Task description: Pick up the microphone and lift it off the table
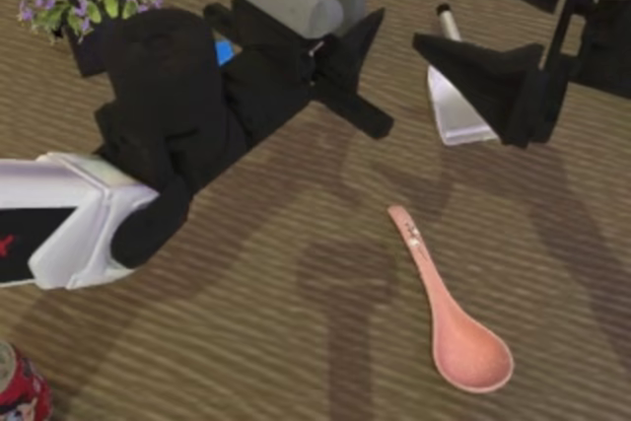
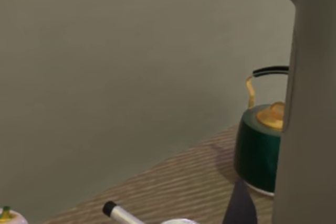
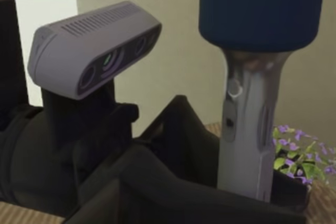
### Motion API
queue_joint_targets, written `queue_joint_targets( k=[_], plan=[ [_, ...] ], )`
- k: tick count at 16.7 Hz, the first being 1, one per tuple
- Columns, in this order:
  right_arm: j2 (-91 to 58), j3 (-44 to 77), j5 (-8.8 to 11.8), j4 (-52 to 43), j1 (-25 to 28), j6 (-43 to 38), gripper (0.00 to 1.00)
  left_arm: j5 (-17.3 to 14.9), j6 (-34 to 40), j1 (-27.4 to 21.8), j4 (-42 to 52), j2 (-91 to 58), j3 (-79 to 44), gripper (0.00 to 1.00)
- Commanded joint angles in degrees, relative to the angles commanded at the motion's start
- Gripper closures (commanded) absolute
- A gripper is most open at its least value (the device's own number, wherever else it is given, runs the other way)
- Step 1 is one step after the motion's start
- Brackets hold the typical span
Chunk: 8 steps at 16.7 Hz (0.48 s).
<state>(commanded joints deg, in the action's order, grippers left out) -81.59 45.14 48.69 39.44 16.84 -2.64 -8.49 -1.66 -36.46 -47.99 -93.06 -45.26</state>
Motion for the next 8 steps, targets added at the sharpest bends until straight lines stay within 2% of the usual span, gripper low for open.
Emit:
queue_joint_targets(
  k=[3,8],
  plan=[
    [-1.94,2.12,-1.37,-0.13,1.67,0.12,0.00,0.00,0.00,0.00,0.00,0.00,0.00,1.00],
    [-10.90,11.45,-8.25,-0.90,8.52,0.57,0.00,0.00,0.00,0.00,0.00,0.00,0.00,1.00]
  ],
)
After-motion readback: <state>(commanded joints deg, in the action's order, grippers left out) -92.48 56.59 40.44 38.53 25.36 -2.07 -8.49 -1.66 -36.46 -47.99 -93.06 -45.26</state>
